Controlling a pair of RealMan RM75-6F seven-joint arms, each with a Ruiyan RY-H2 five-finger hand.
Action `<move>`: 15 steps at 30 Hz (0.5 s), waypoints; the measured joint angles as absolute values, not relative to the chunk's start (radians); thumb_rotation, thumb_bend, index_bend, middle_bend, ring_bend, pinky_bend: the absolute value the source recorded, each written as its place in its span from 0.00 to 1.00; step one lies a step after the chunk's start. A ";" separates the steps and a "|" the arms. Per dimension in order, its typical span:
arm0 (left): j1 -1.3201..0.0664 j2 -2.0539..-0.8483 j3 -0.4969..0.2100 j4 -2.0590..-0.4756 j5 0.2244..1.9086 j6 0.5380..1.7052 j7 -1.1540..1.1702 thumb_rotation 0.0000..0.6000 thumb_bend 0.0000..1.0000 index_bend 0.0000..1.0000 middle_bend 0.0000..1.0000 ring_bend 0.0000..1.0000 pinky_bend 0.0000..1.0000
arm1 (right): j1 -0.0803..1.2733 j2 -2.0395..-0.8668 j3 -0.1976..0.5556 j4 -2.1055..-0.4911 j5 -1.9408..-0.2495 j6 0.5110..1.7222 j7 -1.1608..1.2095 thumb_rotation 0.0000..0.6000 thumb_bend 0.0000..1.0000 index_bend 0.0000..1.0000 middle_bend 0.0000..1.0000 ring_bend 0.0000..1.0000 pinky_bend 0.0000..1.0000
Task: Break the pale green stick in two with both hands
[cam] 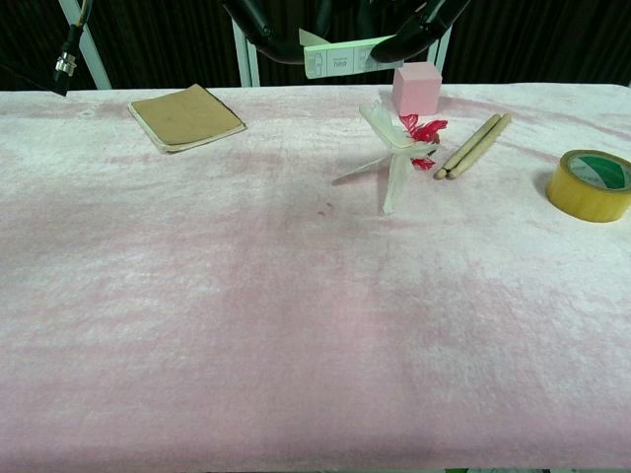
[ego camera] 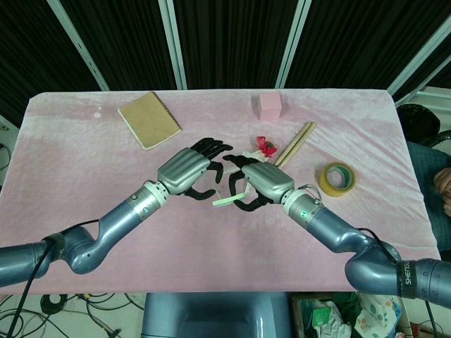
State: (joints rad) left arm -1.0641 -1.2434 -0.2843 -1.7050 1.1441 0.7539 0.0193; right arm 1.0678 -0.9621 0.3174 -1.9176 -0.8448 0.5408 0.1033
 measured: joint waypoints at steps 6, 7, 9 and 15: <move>-1.065 -1.243 -0.287 -1.705 1.143 0.759 0.021 1.00 0.31 0.53 0.08 0.00 0.00 | 1.070 -0.961 0.312 -1.918 -0.846 0.542 0.106 1.00 0.48 0.75 0.00 0.00 0.08; -1.066 -1.243 -0.288 -1.706 1.142 0.760 0.021 1.00 0.31 0.53 0.08 0.00 0.00 | 1.071 -0.960 0.311 -1.917 -0.846 0.542 0.106 1.00 0.49 0.75 0.00 0.00 0.08; -1.066 -1.243 -0.287 -1.707 1.142 0.761 0.022 1.00 0.31 0.53 0.08 0.00 0.00 | 1.073 -0.960 0.310 -1.918 -0.846 0.543 0.107 1.00 0.49 0.75 0.00 0.00 0.08; -1.069 -1.244 -0.286 -1.703 1.137 0.760 0.025 1.00 0.31 0.54 0.08 0.00 0.00 | 1.077 -0.961 0.307 -1.917 -0.846 0.546 0.110 1.00 0.49 0.75 0.00 0.00 0.08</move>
